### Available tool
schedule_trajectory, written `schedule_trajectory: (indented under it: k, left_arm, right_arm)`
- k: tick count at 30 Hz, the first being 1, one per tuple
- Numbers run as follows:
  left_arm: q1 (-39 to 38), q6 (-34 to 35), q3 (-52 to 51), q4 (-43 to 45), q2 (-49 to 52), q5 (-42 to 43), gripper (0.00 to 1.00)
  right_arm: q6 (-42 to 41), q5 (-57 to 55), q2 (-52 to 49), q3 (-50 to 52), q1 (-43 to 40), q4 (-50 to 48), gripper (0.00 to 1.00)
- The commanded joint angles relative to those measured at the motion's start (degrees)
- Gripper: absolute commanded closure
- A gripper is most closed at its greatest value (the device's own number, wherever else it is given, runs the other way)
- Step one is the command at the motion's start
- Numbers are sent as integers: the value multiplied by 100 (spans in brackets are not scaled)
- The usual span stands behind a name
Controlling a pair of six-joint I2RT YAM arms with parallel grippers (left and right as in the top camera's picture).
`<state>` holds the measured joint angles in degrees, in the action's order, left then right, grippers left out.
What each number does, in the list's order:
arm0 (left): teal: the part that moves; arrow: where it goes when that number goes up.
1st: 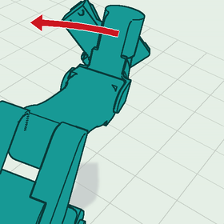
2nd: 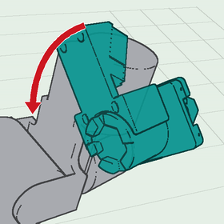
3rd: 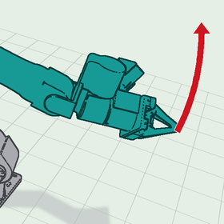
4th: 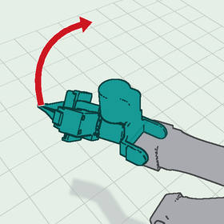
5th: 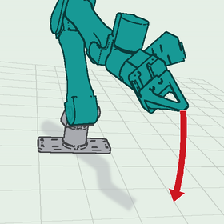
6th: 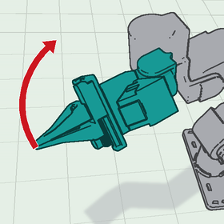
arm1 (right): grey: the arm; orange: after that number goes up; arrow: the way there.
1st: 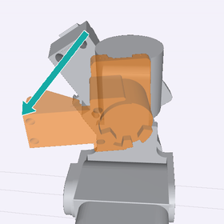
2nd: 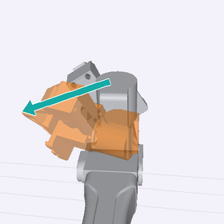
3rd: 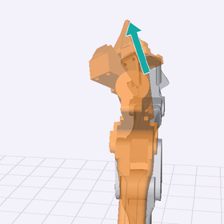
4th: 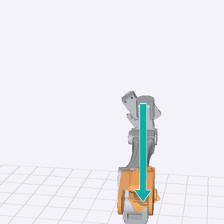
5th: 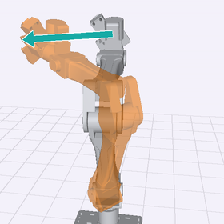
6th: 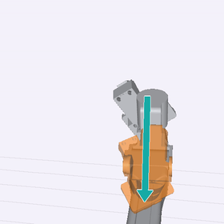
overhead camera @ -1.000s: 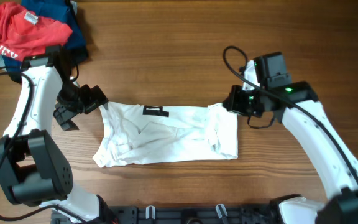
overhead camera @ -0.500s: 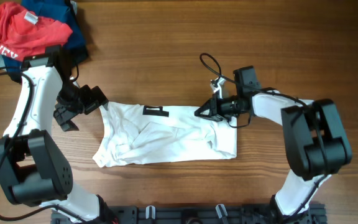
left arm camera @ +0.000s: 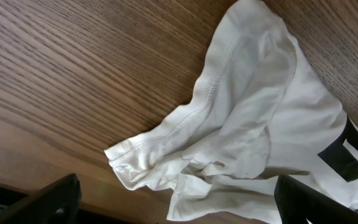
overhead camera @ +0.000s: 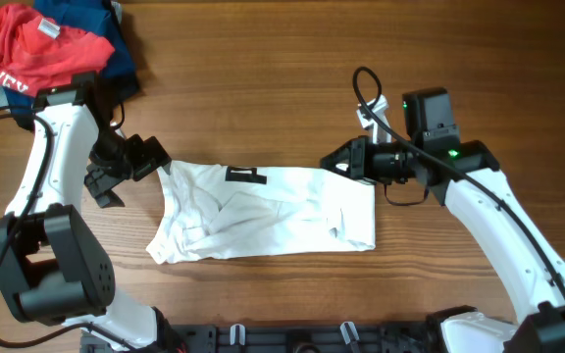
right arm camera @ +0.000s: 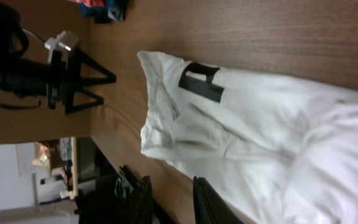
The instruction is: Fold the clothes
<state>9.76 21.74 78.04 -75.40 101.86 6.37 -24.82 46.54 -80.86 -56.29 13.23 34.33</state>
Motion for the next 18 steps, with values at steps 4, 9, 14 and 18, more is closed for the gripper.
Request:
schedule_trajectory:
  k: [4,9,14,18]
  left_arm:
    - [-28,-31,-37,-4,-92,70,0]
    - [-28,-31,-37,-4,-92,70,0]
    - [-28,-31,-37,-7,-92,68,0]
    - [-28,-31,-37,-7,-92,68,0]
  right_arm:
    - [59,107,-634,970,190,-625,82]
    - [-540,625,-1510,1779,343,-1878,82]
    - [-702,586,-2295,1956,341,-2022,82]
    - [-909,46,-2433,1956,341,-1993,91]
